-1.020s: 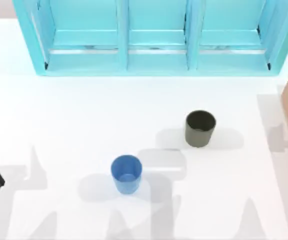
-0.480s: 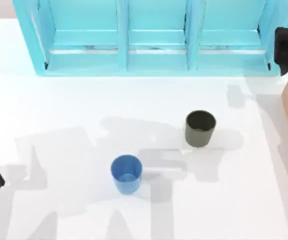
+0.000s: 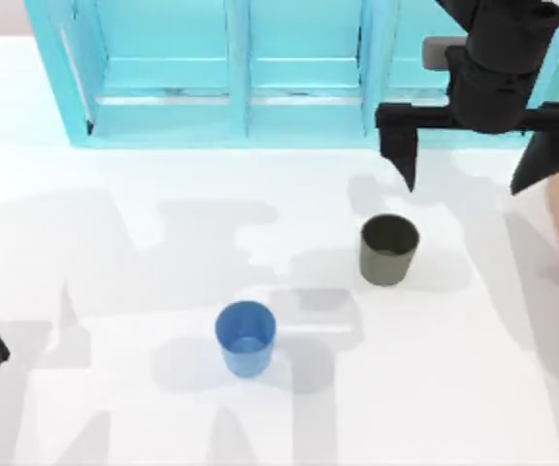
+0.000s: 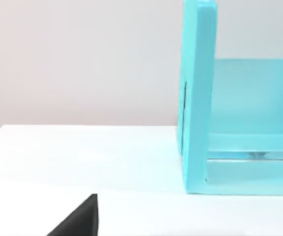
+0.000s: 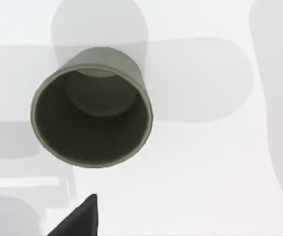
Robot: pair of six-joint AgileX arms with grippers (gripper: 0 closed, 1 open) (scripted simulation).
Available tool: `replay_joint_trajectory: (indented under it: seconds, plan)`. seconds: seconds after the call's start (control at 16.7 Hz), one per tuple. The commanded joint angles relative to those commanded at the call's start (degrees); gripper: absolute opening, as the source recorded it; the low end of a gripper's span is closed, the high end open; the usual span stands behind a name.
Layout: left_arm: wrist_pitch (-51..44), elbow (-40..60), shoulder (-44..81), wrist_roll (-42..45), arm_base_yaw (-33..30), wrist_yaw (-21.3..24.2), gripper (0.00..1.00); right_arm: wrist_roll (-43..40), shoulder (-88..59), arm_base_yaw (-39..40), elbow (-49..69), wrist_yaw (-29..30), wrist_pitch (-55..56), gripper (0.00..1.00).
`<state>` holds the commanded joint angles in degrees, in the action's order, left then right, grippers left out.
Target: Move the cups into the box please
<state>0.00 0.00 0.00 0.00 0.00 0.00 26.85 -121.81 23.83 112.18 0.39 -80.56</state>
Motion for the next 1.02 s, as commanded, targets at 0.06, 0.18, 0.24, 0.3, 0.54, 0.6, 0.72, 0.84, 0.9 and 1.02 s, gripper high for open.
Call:
replay_joint_trajectory:
  seconds: [0.06,0.18,0.24,0.3,0.54,0.6,0.72,0.84,0.9,1.02]
  plan:
    - [0.0,0.0,0.0,0.0,0.0,0.0,1.00,0.4,-1.3,1.1,1.6,-0.1,-0.3,1.00]
    - [0.0,0.0,0.0,0.0,0.0,0.0,1.00,0.8,-3.0,2.6,3.8,-0.3,-0.6,1.00]
    - [0.0,0.0,0.0,0.0,0.0,0.0,1.00,0.9,-3.3,2.8,4.2,-0.3,-0.7,1.00]
    - [0.0,0.0,0.0,0.0,0.0,0.0,1.00,0.9,-3.3,2.8,4.2,-0.3,-0.7,1.00]
    - [0.0,0.0,0.0,0.0,0.0,0.0,1.00,0.9,-3.1,2.6,4.1,-0.3,-0.6,1.00]
    - [0.0,0.0,0.0,0.0,0.0,0.0,1.00,0.9,-3.2,2.6,3.9,-0.3,-0.4,1.00]
    - [0.0,0.0,0.0,0.0,0.0,0.0,1.00,0.8,-3.4,2.7,1.8,-0.3,1.7,1.00]
    - [0.0,0.0,0.0,0.0,0.0,0.0,1.00,0.8,-3.8,2.8,-2.1,-0.3,6.0,1.00]
    - [0.0,0.0,0.0,0.0,0.0,0.0,1.00,0.9,-4.1,2.8,-4.4,-0.3,8.7,1.00]
    - [0.0,0.0,0.0,0.0,0.0,0.0,1.00,1.0,-4.8,2.9,-8.9,-0.3,14.5,1.00]
